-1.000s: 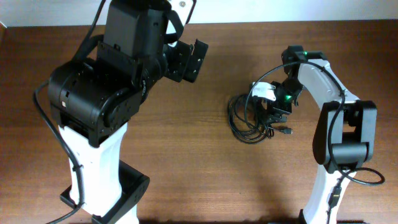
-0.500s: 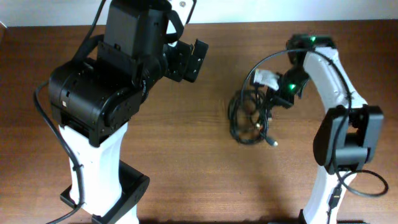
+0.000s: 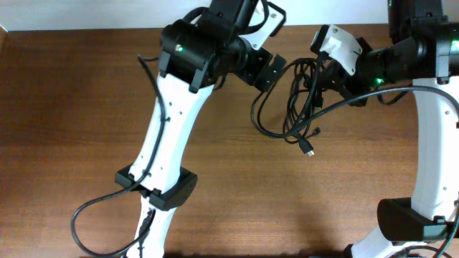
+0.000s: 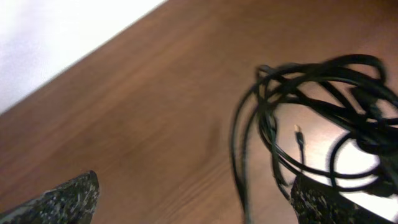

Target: Untangle cables

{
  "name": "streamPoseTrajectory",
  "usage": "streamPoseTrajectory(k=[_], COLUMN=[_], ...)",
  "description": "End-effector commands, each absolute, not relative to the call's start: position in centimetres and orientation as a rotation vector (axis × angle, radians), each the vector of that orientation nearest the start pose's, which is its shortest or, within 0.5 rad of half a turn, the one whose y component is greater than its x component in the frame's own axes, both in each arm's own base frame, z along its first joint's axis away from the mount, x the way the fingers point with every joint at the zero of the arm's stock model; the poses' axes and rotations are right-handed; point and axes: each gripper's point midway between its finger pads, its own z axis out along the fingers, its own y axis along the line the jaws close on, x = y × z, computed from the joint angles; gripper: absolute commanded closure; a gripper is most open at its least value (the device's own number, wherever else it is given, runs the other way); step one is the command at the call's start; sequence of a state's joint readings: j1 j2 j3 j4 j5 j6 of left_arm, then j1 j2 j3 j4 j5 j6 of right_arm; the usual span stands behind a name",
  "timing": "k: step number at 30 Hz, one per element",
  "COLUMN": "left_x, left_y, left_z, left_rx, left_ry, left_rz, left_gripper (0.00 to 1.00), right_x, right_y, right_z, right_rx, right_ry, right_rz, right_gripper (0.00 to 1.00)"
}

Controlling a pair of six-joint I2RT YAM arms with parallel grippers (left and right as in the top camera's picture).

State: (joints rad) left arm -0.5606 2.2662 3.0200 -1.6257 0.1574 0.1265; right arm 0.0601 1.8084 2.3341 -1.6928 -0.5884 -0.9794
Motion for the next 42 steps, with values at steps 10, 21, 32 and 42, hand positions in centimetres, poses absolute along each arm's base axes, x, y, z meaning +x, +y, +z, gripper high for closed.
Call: streamPoseTrajectory(k=[10, 21, 32, 42], left_x=[35.8, 36.9, 41.5, 49.1], left_y=[-35.0, -35.2, -32.7, -2.3], left_z=[32.2, 32.4, 28.1, 29.0], left_rx=[1.405, 1.414, 1.259, 0.158], left_ry=[2.004, 1.949, 2.169, 2.560], left_rz=[-0.885, -0.828, -0.637, -0.359], left_gripper=[0.01, 0.01, 1.00, 1.00], right_x=[33.5, 29.3, 27.0, 29.7], right_y=[12.2, 12.1, 11.1, 2.8], right_z=[35.8, 41.1, 42.8, 44.3], right_rx=[-1.308, -1.186, -1.121, -0.830], right_ry=[2.091, 2.017, 2.014, 2.007], right_rz=[0.493, 0.447, 0.370, 0.304], right_gripper=[0.96, 0.96, 0.96, 0.96])
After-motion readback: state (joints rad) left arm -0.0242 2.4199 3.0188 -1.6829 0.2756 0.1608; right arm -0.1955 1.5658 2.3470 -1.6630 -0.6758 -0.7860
